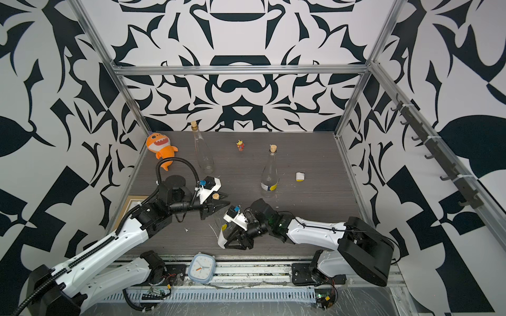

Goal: Remove the label from the bottle
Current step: Tear open the label from the bottle.

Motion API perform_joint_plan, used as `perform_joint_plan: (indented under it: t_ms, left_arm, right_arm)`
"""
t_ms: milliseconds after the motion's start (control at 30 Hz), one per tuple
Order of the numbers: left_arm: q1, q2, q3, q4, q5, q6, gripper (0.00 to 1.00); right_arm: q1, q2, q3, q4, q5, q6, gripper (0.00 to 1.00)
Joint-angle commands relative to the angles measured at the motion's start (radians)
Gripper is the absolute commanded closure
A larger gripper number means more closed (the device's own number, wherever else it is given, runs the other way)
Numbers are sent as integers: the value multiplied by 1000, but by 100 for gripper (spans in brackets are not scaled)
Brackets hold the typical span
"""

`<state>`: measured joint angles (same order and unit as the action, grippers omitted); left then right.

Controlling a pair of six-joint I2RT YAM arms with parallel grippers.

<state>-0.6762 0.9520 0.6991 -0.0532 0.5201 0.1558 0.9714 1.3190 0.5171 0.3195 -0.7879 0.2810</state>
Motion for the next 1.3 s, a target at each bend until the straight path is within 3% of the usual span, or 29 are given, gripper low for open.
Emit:
perform_joint_plan:
  t_ms: [0,300,833,1033,1267]
  left_arm:
    - [4,-10,9,-5,-1,-1,100]
    - [4,-13,9,-9,-3,-2,100]
    - [4,-7,13,-8,1,-5,100]
    - [4,-7,14,-6,0,-4,100]
    - [4,-9,7,-4,-5,-5,100]
  right_arm:
    - [5,-11,24,37,11,-2,59]
    - [20,55,64,74,-11,5,61]
    - [28,37,-5,138,186,43,64]
    - [27,42,-6,137,139,53,64]
    - [33,86,-22,204,94,89,72]
